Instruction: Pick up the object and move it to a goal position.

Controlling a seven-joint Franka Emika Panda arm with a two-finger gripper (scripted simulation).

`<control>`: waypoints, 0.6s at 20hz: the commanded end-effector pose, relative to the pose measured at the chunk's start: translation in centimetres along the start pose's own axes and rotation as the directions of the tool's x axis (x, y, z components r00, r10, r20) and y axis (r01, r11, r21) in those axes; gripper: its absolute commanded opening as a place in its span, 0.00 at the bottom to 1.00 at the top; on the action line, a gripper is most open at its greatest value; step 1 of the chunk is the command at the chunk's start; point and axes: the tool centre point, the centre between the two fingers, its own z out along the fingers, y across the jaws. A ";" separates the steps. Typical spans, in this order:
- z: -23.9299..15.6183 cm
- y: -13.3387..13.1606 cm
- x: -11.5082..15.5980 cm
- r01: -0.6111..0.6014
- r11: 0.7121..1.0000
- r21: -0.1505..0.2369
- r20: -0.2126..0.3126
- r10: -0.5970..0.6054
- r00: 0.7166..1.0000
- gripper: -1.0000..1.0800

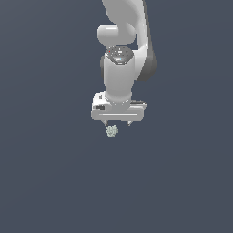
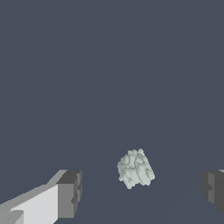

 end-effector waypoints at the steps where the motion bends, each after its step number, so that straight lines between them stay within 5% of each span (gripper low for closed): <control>1: 0.0 0.0 0.0 0.000 1.000 0.000 0.000 0.000 1.000 0.96; 12: -0.6 2.9 -0.3 -0.056 0.998 -0.022 0.011 0.056 0.998 0.96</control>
